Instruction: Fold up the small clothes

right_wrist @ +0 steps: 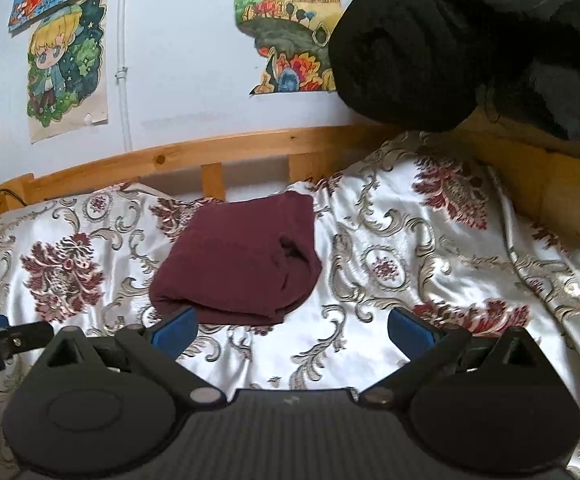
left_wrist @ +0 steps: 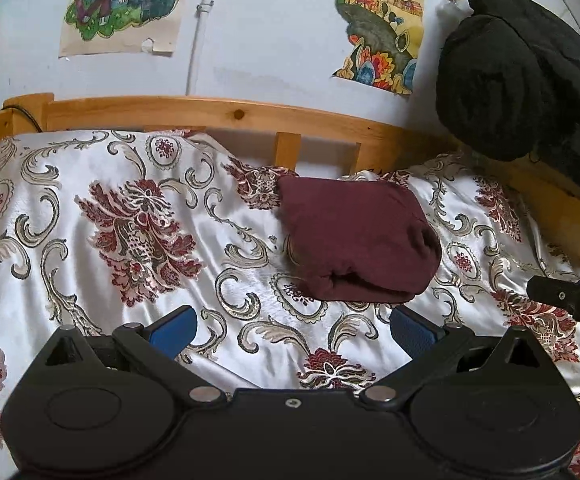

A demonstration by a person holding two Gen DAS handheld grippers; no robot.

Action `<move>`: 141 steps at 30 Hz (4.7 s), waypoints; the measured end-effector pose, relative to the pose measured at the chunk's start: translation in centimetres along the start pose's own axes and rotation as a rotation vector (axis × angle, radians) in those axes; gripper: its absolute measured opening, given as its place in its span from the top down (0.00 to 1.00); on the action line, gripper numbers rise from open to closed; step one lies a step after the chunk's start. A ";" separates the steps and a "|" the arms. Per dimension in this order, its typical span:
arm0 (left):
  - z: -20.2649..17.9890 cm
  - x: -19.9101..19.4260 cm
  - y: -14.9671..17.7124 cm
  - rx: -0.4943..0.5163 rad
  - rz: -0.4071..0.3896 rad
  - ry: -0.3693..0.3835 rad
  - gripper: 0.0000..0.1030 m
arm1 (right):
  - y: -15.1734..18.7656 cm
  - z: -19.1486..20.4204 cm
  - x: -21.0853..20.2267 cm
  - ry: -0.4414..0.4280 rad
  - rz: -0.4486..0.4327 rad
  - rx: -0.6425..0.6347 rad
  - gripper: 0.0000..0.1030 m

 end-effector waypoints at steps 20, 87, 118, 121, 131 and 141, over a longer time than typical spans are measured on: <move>-0.4 0.1 0.2 0.037 0.008 0.002 0.01 | 0.7 0.0 0.4 -0.010 0.034 0.003 0.00; -0.5 0.3 0.7 0.055 0.023 0.009 0.01 | 1.2 0.3 0.7 -0.019 0.070 0.035 0.00; -0.1 -0.6 -0.6 0.075 -0.056 -0.167 0.01 | 1.4 0.2 0.7 -0.024 0.086 0.052 0.00; -0.4 -0.8 -0.8 0.121 -0.086 -0.253 0.01 | 1.5 0.2 0.7 -0.025 0.087 0.053 0.00; -1.1 -1.3 -0.7 0.190 -0.096 -0.285 0.01 | 1.5 0.1 0.8 -0.027 0.090 0.055 0.00; -1.1 -1.1 -0.6 0.202 -0.078 -0.288 0.01 | 1.6 0.1 0.8 -0.027 0.094 0.059 0.00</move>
Point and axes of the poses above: each gripper's, at about its wrist camera, not at the fingertips, and x roughly the way its jaws point, z to its left, y to its underside, the point moved 5 cm from there along x, roughly the way its jaws point, and after that the axes turned 10 degrees about -x, right-handed, at the moved point
